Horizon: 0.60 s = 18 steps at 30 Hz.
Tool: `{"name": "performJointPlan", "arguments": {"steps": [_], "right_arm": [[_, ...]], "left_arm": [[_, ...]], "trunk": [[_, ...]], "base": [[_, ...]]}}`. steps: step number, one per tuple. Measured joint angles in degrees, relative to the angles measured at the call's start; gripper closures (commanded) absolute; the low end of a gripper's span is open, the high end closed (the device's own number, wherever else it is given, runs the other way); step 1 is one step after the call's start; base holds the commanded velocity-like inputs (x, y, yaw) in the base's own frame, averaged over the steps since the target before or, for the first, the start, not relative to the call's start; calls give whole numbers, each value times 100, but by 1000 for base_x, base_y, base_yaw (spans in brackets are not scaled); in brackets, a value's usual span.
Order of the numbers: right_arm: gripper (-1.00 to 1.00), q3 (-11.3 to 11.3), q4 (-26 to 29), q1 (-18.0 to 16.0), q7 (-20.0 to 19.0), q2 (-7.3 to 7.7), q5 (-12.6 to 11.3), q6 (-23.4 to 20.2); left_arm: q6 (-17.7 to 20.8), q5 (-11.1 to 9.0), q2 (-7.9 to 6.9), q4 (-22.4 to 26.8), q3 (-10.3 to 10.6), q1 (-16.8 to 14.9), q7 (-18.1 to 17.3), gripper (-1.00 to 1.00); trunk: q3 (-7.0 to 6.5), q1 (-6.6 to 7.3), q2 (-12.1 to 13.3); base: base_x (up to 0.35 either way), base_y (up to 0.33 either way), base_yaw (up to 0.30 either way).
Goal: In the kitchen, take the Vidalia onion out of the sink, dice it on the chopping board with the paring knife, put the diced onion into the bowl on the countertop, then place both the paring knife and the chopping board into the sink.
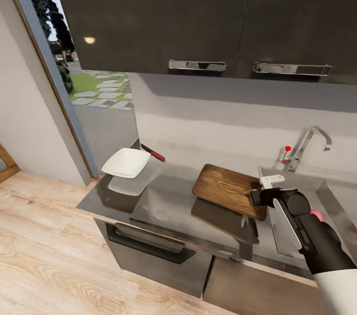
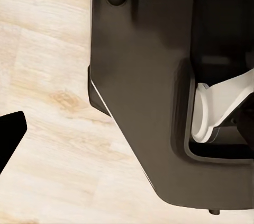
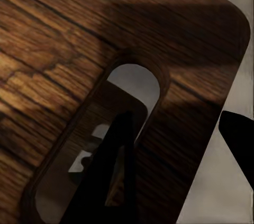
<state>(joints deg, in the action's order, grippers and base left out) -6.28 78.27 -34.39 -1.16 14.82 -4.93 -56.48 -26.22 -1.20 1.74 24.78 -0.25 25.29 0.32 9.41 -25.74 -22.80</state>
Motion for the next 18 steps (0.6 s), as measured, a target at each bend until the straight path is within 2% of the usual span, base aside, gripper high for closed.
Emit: {"name": "performJointPlan", "arguments": {"steps": [18], "right_arm": [[100, -48, -18, 0, -30, -4, -38, 5]], "left_arm": [[0, 0, -8, 0, 1, 0, 0, -100]], "trunk": [[0, 0, 0]], "base": [[1, -1, 0]]}}
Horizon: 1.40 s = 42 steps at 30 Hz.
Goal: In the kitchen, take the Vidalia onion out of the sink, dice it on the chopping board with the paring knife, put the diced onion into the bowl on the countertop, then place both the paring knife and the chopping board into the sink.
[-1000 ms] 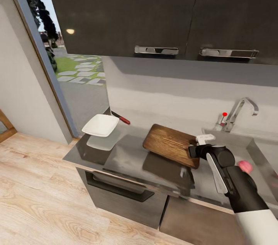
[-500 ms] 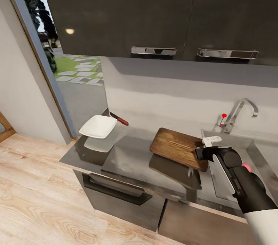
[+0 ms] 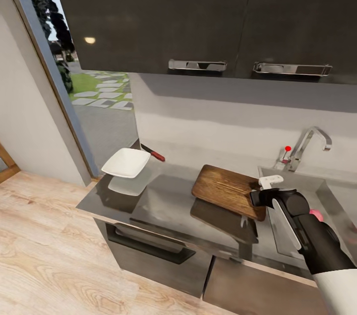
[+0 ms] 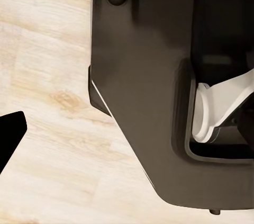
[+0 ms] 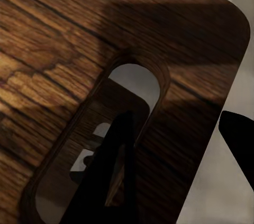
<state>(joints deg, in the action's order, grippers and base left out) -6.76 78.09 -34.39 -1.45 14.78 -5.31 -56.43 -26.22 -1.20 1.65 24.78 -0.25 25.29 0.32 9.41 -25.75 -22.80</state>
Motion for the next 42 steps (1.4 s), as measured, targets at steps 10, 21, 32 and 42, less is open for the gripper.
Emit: {"name": "performJointPlan", "arguments": {"steps": [10, 21, 32, 42], "right_arm": [[100, 0, -167, 1, -6, -14, 5, 7], [100, -23, -357, 1, -7, -24, 0, 18], [100, -109, -569, 0, -17, -42, -4, 32], [100, -221, -587, 0, -18, -64, -5, 37]], "left_arm": [[-2, 0, 1, 0, 0, 0, 0, -100], [0, 0, 0, 0, 0, 0, 0, -100], [-1, 0, 8, 0, 0, 0, 0, -100], [0, 0, 9, 0, 0, 0, 0, -100]], "trunk": [[1, 1, 1], [0, 0, 0], [0, 0, 0], [0, 0, 0]], "base": [[147, 0, 0], [21, 0, 0], [0, 0, 0], [0, 0, 0]]}}
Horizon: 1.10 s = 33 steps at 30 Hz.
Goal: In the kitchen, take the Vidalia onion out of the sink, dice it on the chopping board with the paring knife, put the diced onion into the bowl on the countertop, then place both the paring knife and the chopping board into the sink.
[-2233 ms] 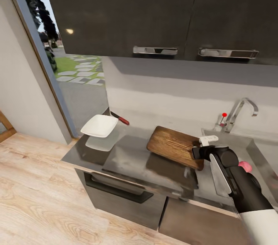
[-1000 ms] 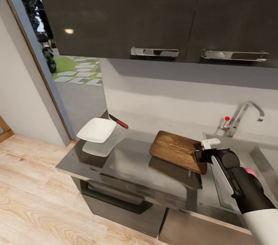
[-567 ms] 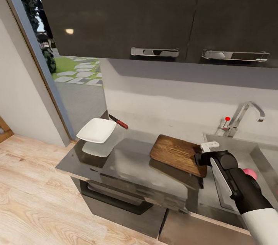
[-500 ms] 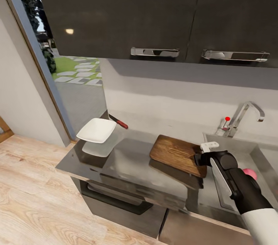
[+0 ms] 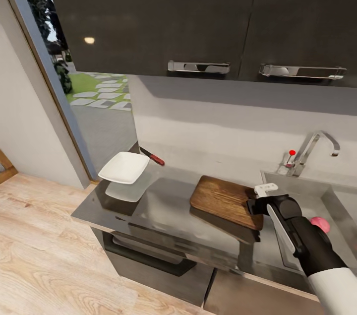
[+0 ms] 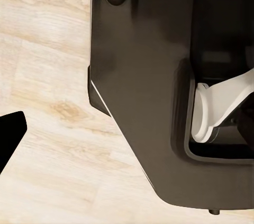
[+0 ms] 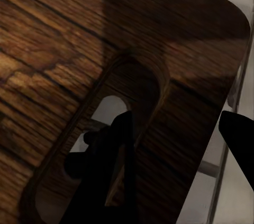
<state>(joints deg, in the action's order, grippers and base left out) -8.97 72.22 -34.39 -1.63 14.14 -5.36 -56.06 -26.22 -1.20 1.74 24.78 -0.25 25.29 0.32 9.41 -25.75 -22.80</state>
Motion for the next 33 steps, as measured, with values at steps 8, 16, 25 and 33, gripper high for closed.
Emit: {"name": "performJointPlan", "arguments": {"steps": [8, 16, 25, 33], "right_arm": [[100, -27, -42, 0, -7, -2, 6, 5], [100, -27, -157, 0, -233, 1, -41, 13], [100, -24, -162, 0, -375, 4, 8, 13], [100, -19, -246, -6, -394, 4, -10, 12]], "left_arm": [[0, 0, 0, 0, 0, 0, 0, -100], [0, 0, 0, 0, 0, 0, 0, -100], [-2, 0, 0, 0, 0, 0, 0, -100], [-1, 0, 0, 0, 0, 0, 0, -100]], "trunk": [[0, 0, 0], [0, 0, 0], [0, 0, 0], [-1, 1, -3]], "base": [[0, 0, 0], [4, 0, 0], [109, 0, 0], [5, 0, 0]]}}
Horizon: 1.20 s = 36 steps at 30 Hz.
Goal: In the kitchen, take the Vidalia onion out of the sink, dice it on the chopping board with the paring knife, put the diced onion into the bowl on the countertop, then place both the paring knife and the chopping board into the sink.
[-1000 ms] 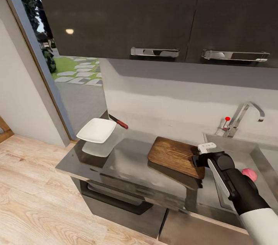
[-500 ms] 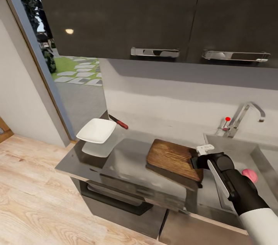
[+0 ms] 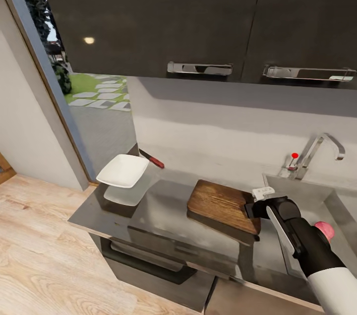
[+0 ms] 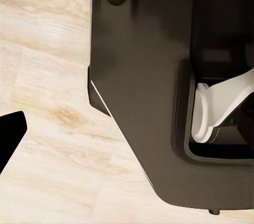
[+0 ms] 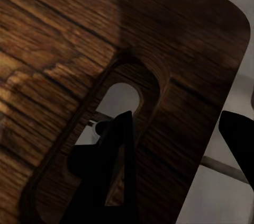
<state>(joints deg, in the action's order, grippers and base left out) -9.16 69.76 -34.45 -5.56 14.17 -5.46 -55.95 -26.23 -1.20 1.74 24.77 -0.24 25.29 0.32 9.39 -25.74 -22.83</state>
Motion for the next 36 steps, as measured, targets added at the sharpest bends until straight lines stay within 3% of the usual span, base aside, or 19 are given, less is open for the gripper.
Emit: {"name": "performJointPlan", "arguments": {"steps": [36], "right_arm": [[100, -2, 6, 1, -2, 1, 7, 0]], "left_arm": [[1, 0, 0, 0, 0, 0, 0, -100]], "trunk": [[0, 0, 0]], "base": [[0, 0, 0]]}}
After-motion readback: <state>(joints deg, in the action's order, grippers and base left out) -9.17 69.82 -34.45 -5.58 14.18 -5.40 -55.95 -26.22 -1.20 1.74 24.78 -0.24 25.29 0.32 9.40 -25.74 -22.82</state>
